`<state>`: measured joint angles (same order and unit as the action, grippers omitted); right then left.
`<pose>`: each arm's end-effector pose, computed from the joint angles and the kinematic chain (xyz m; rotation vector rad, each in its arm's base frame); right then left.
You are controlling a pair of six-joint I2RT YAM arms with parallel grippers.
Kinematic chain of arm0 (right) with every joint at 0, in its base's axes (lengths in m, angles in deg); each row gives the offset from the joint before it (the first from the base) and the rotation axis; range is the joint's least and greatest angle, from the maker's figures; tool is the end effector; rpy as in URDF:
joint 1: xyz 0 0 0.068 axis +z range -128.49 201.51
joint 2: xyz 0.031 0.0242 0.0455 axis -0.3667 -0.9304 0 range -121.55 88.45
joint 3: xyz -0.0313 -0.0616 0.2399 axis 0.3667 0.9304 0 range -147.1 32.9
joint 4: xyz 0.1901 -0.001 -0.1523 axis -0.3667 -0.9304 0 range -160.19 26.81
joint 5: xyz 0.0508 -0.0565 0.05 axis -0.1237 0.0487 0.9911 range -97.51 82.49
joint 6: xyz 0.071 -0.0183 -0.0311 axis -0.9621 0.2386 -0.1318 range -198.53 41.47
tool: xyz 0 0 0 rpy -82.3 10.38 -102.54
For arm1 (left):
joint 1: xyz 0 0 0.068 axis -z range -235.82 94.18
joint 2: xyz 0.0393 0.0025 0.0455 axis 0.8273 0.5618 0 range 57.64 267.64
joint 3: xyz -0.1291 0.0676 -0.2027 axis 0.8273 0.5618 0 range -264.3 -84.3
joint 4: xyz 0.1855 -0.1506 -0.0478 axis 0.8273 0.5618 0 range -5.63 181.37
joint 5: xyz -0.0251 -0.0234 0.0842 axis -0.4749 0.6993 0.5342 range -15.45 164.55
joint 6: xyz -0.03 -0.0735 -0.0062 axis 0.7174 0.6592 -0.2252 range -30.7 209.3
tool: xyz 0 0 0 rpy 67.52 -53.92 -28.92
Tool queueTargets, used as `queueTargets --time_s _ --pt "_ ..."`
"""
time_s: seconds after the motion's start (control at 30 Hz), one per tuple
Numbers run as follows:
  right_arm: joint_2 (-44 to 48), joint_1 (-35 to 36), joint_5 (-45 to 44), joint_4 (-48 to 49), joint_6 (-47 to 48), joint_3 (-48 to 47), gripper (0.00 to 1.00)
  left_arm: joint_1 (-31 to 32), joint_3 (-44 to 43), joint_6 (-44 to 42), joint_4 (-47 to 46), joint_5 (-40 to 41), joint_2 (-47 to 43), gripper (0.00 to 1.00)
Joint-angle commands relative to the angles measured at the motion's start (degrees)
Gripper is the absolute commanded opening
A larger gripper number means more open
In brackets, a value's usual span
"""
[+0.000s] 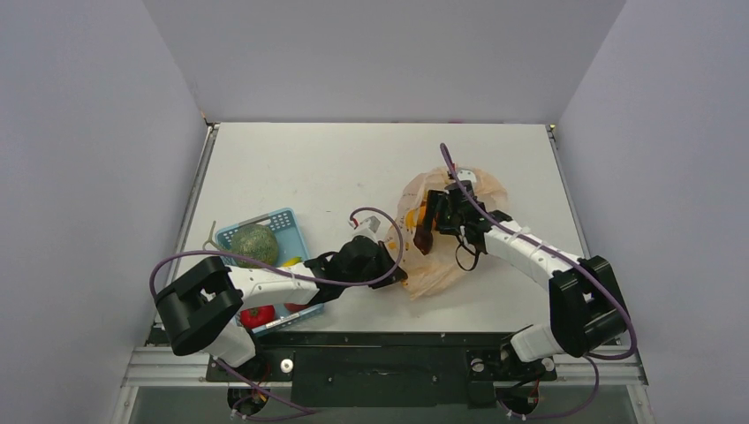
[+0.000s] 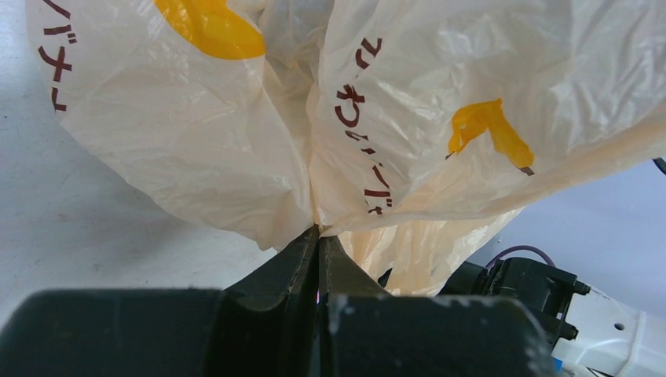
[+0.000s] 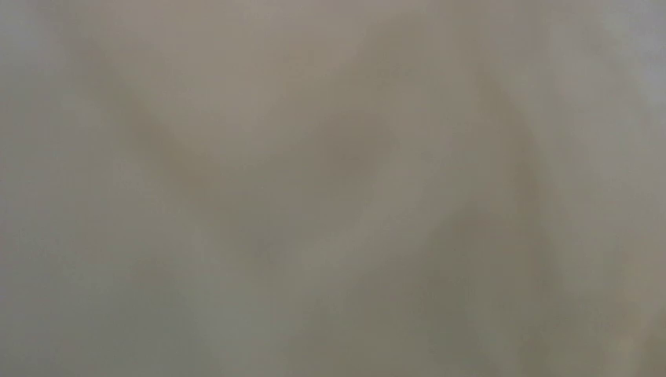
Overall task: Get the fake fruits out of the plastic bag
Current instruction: Take out the fake fruit from the plastic bag.
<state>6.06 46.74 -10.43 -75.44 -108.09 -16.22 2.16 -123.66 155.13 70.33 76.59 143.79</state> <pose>0.2817 0.1288 0.1760 0.1158 2.3980 0.3975 0.1729 -0.2719 0.1523 -0.1877 2.3955 -1.1369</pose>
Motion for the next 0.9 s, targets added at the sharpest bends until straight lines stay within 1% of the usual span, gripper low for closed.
queueTargets --time_s 0.0,0.03,0.13,0.2,0.43,0.53,0.67,0.8,0.87 --pt "0.72 1.48 5.19 -1.19 4.36 -1.78 0.69 0.12 0.69 -0.07 -2.05 -0.36 -0.3 0.0" --pt "0.89 1.55 5.97 -2.78 4.96 -1.73 0.69 0.12 0.69 -0.21 -1.82 -0.3 -0.44 0.0" --pt "2.96 2.31 7.94 -2.3 7.04 1.22 0.69 0.12 0.99 -0.41 -1.99 -0.52 -0.52 0.0" --pt "3.4 3.57 6.36 -2.97 8.69 1.64 0.71 0.12 1.1 -0.35 -2.69 -0.81 -0.17 0.0" --pt "-2.88 5.92 3.43 -4.33 12.48 -1.33 0.73 0.33 0.66 0.19 -3.66 -1.18 1.45 0.0" --pt "-5.05 7.32 3.83 -5.01 12.12 -1.75 0.73 0.49 1.05 0.45 -3.83 -1.0 1.43 0.0" --pt "-5.98 7.8 5.06 -2.51 10.38 -0.5 0.73 0.47 1.68 0.49 -3.89 -0.75 1.4 0.0" --pt "-6.36 7.82 1.08 -2.13 10.37 -0.52 0.71 0.52 1.4 0.53 -4.01 -1.06 2.13 0.0" --pt "-6.74 7.81 -0.44 -3.33 10.3 -1.41 0.67 0.52 1.08 0.49 -3.99 -1.38 2.42 0.0"
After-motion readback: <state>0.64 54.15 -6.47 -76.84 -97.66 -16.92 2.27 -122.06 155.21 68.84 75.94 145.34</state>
